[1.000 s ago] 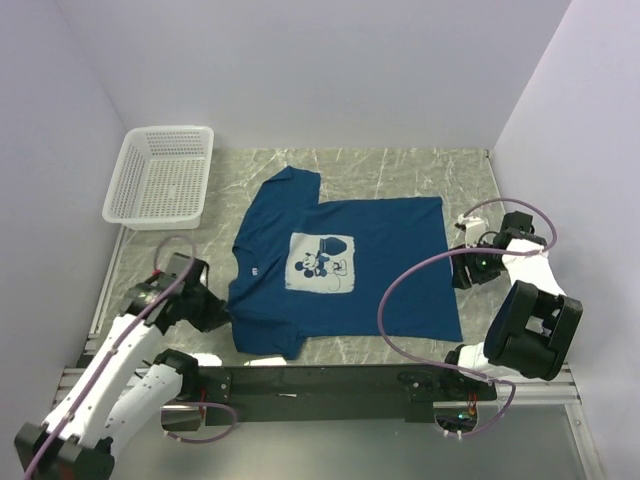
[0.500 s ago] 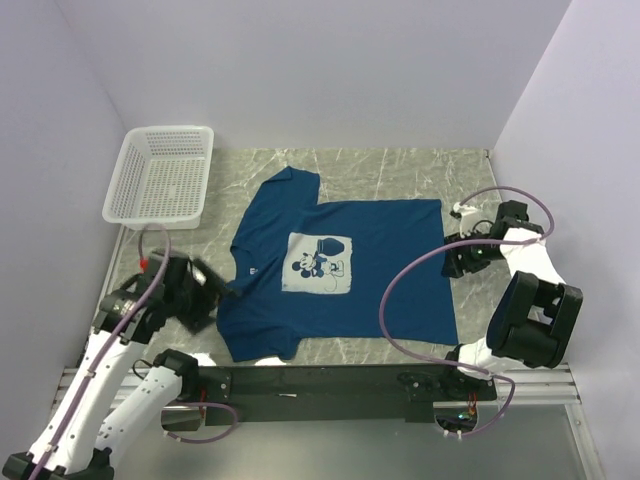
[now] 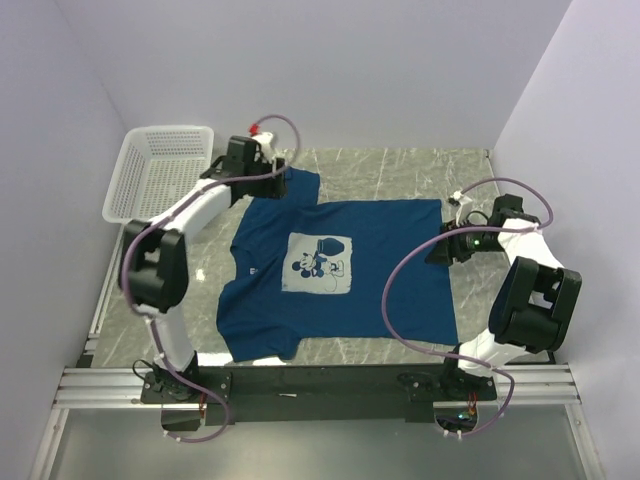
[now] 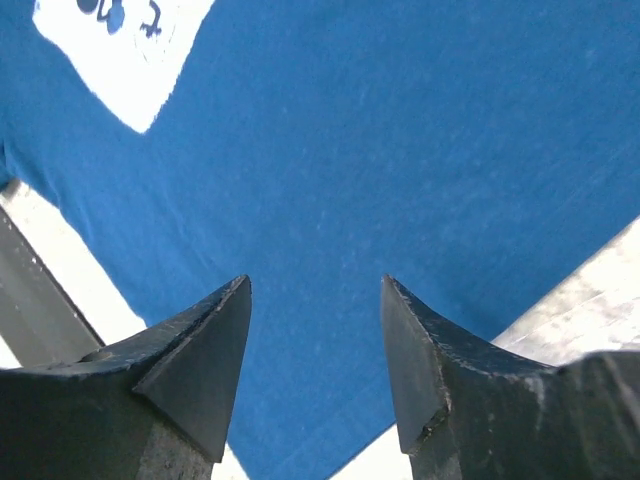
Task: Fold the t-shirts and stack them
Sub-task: Flatten the tshirt out
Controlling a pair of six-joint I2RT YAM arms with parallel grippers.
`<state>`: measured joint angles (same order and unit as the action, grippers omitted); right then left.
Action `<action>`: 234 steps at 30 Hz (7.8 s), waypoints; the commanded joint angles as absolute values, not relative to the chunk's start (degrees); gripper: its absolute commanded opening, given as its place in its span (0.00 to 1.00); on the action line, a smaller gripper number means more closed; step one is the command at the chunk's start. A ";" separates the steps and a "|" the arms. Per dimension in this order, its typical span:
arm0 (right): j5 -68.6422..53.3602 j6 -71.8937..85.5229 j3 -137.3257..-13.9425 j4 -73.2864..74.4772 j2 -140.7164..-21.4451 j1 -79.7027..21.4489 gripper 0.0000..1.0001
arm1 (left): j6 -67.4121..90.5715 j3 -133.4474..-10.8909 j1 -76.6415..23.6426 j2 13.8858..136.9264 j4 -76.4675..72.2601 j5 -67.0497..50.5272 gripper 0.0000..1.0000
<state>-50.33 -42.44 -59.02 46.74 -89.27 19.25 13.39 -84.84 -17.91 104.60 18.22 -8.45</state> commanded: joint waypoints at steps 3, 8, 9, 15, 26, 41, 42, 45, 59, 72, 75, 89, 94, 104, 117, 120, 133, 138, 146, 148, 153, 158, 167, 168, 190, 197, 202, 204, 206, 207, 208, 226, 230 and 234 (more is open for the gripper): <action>-52.21 -39.47 -60.39 38.34 -85.00 18.55 0.60 | -19.13 -89.21 -18.20 110.46 5.11 -4.22 0.75; -53.61 -38.93 -59.33 36.30 -82.62 18.02 0.60 | -32.50 -96.14 -16.88 121.26 0.62 -7.19 0.61; -53.87 -39.11 -58.63 36.21 -82.27 18.02 0.60 | -34.52 -97.28 -16.70 122.68 0.44 -7.73 0.58; -54.14 -41.66 -57.22 37.87 -82.70 18.10 0.61 | -42.18 -108.62 -15.73 131.56 4.92 -16.95 0.49; -55.11 -43.06 -59.15 41.39 -85.87 18.19 0.60 | -43.59 -114.34 -17.31 139.57 3.52 -17.14 0.48; -55.72 -43.86 -59.24 43.06 -86.57 18.81 0.60 | -43.24 -113.91 -17.75 142.47 0.44 -11.43 0.38; -55.72 -43.86 -59.24 43.15 -86.40 18.81 0.60 | -43.24 -113.91 -17.75 142.56 0.44 -11.16 0.38; -55.81 -43.95 -59.24 43.24 -86.05 18.90 0.60 | -43.42 -113.73 -17.75 142.82 0.44 -10.81 0.35; -55.81 -44.03 -59.68 43.59 -86.66 19.07 0.60 | -42.89 -113.64 -17.75 142.56 0.44 -12.74 0.24; -55.63 -44.47 -59.94 44.38 -86.66 19.77 0.59 | -35.51 -116.28 -15.82 140.72 -2.29 -18.01 0.01; -55.63 -44.56 -59.94 44.47 -86.66 19.86 0.59 | -37.08 -115.67 -15.82 139.40 -1.41 -19.51 0.10; -55.81 -44.47 -60.29 44.65 -87.28 20.21 0.59 | -38.41 -115.31 -16.35 141.68 2.02 -18.37 0.34; -55.81 -44.47 -60.38 44.74 -87.36 20.30 0.59 | -38.32 -114.96 -16.87 142.56 1.06 -17.49 0.35; -55.90 -44.30 -60.47 44.91 -87.45 20.57 0.59 | -37.97 -114.26 -16.87 144.14 0.35 -15.21 0.36; -56.07 -44.38 -60.73 45.17 -87.54 20.92 0.59 | -37.88 -113.91 -16.88 145.02 0.35 -14.15 0.29; -56.16 -44.30 -60.82 45.26 -87.54 21.01 0.59 | -37.97 -113.91 -16.87 145.02 0.44 -13.89 0.18; -56.25 -44.56 -60.82 45.44 -87.45 21.27 0.59 | -35.95 -117.95 -16.00 141.33 1.76 -17.75 0.00; -56.51 -44.74 -60.82 45.61 -87.36 21.45 0.59 | -36.65 -116.64 -15.56 139.92 3.16 -18.72 0.10; -56.78 -45.09 -60.91 45.88 -87.54 21.62 0.59 | -42.97 -112.85 -15.56 140.01 3.87 -14.77 0.32; -56.78 -45.09 -60.82 45.88 -87.63 21.62 0.59 | -44.11 -112.50 -15.64 140.71 3.43 -14.50 0.32; -56.60 -44.83 -61.08 46.05 -87.63 21.62 0.59 | -43.42 -113.99 -15.64 142.21 5.18 -17.05 0.32; -56.43 -44.74 -60.91 45.70 -87.71 21.80 0.59 | -42.36 -114.34 -15.38 141.50 5.27 -17.40 0.32; -57.13 -45.35 -61.00 46.41 -87.28 22.32 0.59 | -42.01 -111.46 -15.47 140.10 11.34 -21.27 0.15; -57.30 -45.44 -61.08 46.58 -87.19 22.50 0.59 | -41.84 -111.01 -15.56 139.92 11.25 -21.10 0.11; -59.50 -47.11 -61.26 48.69 -86.04 23.99 0.59 | -25.75 -110.05 -14.68 124.89 14.41 -23.55 0.04; -59.94 -47.81 -61.61 49.84 -86.40 24.08 0.59 | -23.48 -117.14 -14.50 132.61 17.75 -21.27 0.61; -60.03 -47.81 -61.70 49.92 -87.01 24.08 0.59 | -24.77 -121.03 -14.85 138.77 17.06 -18.29 0.63; -60.12 -47.81 -61.87 49.83 -87.27 24.17 0.59 | -29.34 -119.80 -15.47 139.39 15.21 -16.27 0.63; -60.12 -47.73 -62.05 49.83 -87.71 24.17 0.59 | -32.77 -118.30 -15.99 140.00 13.54 -14.60 0.62; -60.03 -47.72 -62.14 49.92 -87.89 24.17 0.59 | -33.48 -118.39 -16.00 140.36 13.45 -14.33 0.62; -59.94 -47.72 -62.23 49.92 -88.24 24.17 0.59 | -34.18 -118.74 -16.00 140.80 13.19 -13.80 0.61; -60.21 -47.72 -62.58 50.54 -88.51 24.35 0.59 | -34.98 -119.00 -15.56 146.07 7.91 -6.78 0.61; -60.21 -47.81 -62.58 50.63 -88.51 24.43 0.59 | -34.10 -119.09 -15.38 146.78 5.28 -3.96 0.55; -60.12 -47.64 -62.49 50.45 -88.59 24.52 0.59 | -33.66 -119.97 -15.38 146.78 4.39 -3.69 0.52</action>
<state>-58.57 -46.83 -60.01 49.84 -88.36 23.94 -33.82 -118.24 -15.81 145.34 4.91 -5.98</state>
